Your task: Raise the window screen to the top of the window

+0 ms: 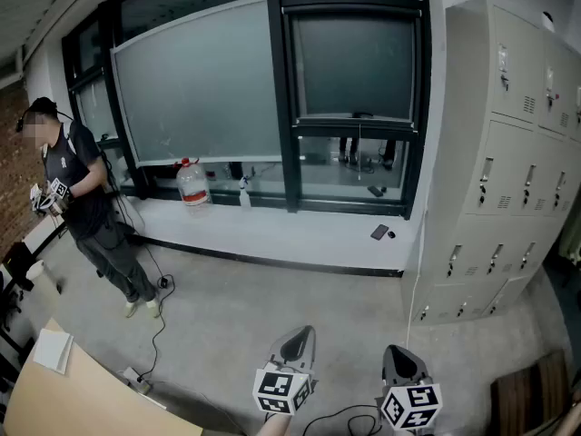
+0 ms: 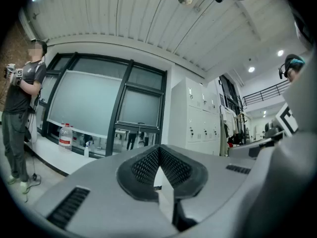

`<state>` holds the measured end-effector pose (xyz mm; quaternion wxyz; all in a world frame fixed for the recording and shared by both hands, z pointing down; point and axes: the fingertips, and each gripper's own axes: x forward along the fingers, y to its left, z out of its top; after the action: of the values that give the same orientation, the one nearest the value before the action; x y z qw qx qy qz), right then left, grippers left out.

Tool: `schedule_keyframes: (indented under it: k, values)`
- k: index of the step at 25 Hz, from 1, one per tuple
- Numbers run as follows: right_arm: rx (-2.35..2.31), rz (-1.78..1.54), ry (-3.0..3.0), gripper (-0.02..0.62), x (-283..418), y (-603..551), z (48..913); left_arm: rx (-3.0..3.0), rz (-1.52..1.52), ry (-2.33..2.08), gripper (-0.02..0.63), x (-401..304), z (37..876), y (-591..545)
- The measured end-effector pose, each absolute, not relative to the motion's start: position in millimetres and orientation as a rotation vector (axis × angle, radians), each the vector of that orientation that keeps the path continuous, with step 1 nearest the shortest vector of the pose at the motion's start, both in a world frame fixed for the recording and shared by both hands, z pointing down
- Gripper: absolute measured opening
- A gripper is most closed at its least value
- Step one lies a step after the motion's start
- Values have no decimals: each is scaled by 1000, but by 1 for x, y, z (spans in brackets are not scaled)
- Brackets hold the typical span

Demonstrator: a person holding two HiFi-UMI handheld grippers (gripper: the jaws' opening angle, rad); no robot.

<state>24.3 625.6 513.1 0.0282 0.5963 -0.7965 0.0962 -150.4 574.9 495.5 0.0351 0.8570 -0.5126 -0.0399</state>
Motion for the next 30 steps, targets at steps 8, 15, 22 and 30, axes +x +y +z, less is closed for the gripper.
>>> schedule_keyframes:
  k: [8, 15, 22, 30]
  values:
    - [1802, 215, -2461, 6, 33, 604, 511, 2676, -168, -1562, 3, -131, 483, 554]
    - [1816, 287, -2460, 6, 41, 568, 519, 2647, -165, -1553, 3, -130, 492, 518]
    - [1811, 252, -2461, 6, 45, 463, 525, 2670, -210, -1566, 5, -126, 490, 406]
    - [1840, 195, -2495, 6, 36, 298, 484, 2728, -253, -1553, 5, -135, 459, 250]
